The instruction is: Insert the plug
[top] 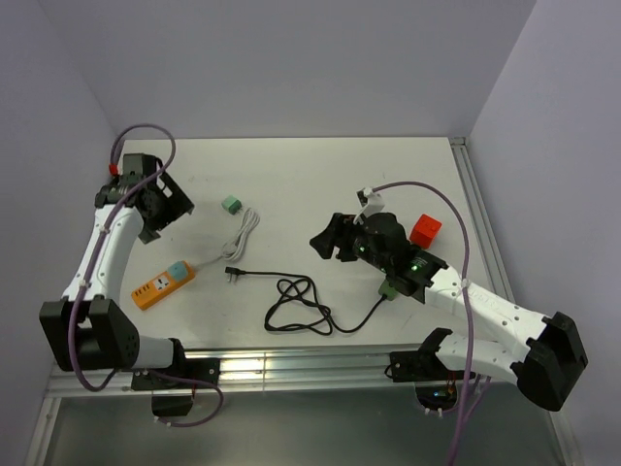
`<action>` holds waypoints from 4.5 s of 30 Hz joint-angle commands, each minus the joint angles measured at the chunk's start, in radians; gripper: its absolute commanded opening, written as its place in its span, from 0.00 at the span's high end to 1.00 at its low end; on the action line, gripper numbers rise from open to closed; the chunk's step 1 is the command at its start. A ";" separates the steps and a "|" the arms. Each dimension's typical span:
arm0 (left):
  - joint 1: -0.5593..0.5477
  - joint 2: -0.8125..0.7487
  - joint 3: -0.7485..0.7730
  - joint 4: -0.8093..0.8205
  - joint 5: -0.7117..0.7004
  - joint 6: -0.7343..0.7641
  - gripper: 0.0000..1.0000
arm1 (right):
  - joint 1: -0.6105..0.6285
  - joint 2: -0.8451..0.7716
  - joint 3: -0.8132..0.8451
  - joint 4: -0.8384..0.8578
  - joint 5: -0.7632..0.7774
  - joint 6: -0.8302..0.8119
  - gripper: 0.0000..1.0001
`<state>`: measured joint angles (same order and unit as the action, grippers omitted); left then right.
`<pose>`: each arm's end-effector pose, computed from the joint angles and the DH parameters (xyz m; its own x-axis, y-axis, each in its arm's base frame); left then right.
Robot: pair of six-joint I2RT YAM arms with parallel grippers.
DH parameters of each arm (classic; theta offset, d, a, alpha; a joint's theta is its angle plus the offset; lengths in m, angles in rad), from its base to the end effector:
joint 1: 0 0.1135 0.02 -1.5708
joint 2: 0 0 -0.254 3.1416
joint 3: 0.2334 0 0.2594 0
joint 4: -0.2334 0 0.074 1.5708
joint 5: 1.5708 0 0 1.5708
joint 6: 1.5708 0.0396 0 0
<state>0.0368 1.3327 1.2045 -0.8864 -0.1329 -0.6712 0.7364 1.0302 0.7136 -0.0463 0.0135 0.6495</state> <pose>0.2775 0.0155 0.2914 -0.5984 -0.6389 -0.4834 -0.6111 0.7542 -0.2402 0.1885 0.1702 0.2694 -0.6100 0.2633 -0.7474 -0.3683 0.7409 0.5616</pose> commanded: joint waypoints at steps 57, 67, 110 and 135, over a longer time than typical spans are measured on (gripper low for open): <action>-0.336 0.245 0.155 0.328 0.071 -0.482 1.00 | 0.012 -0.137 -0.019 0.037 -0.087 0.002 0.16; -0.463 -0.344 -0.298 0.492 0.101 -0.844 1.00 | 0.380 0.020 -0.009 0.410 0.372 -0.016 0.13; -0.549 -0.721 -0.401 0.385 0.193 -0.949 1.00 | 0.572 0.458 0.271 0.704 0.605 -0.128 0.40; -0.549 -0.731 -0.381 0.374 0.217 -0.938 1.00 | 0.552 0.464 0.221 0.695 0.632 -0.162 0.44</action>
<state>-0.5102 0.6060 0.7898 -0.5587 0.0509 -1.6096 1.2984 1.5108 0.9401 0.6067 0.6209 0.5095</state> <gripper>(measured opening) 0.472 0.563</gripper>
